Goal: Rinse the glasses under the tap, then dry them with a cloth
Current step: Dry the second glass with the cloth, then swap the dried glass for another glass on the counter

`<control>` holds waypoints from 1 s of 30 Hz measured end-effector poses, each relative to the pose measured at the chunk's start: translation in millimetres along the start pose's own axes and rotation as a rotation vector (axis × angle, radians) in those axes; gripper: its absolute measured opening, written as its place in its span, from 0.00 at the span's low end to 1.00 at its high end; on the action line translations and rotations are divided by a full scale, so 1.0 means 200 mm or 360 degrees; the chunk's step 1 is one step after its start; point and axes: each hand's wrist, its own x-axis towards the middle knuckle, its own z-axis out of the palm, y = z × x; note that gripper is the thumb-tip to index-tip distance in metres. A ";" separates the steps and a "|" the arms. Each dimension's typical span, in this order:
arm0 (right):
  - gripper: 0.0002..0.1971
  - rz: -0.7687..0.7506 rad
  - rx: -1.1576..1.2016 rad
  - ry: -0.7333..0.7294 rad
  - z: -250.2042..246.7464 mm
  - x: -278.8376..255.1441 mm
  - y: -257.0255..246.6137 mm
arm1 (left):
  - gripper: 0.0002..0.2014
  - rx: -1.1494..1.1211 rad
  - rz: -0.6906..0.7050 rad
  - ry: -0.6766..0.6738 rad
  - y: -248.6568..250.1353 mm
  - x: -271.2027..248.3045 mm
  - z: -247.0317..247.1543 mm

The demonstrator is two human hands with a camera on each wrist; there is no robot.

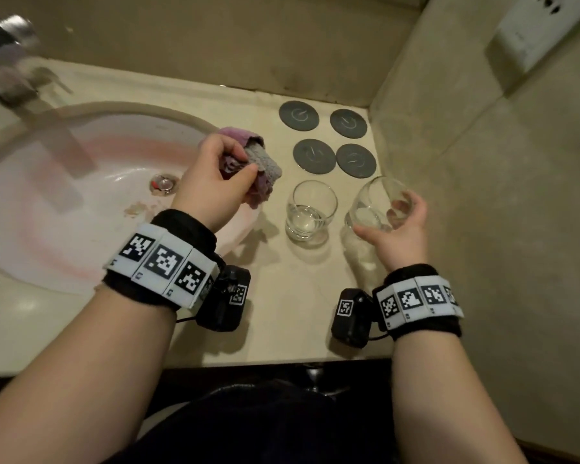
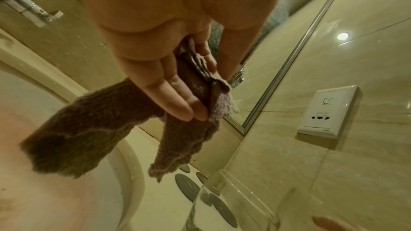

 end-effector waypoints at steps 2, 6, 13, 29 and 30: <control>0.46 0.0037 -0.0033 -0.0021 0.03 0.03 0.05 | 0.06 -0.0012 -0.0016 0.0039 0.00 -0.01 0.00; 0.46 0.0042 -0.0086 -0.0021 0.05 0.08 0.10 | 0.07 -0.0072 -0.0039 0.0066 0.02 -0.04 0.02; 0.46 0.0104 -0.0059 -0.0016 0.10 0.13 0.09 | 0.10 -0.0097 -0.0051 0.0096 0.00 -0.01 -0.01; 0.47 0.0435 -0.0091 -0.0087 0.08 0.11 0.03 | 0.10 -0.0292 -0.0030 0.0043 0.03 0.03 -0.04; 0.45 0.0423 -0.0128 -0.0055 0.05 0.11 0.00 | 0.10 -0.0300 -0.0022 0.0040 0.03 0.03 -0.04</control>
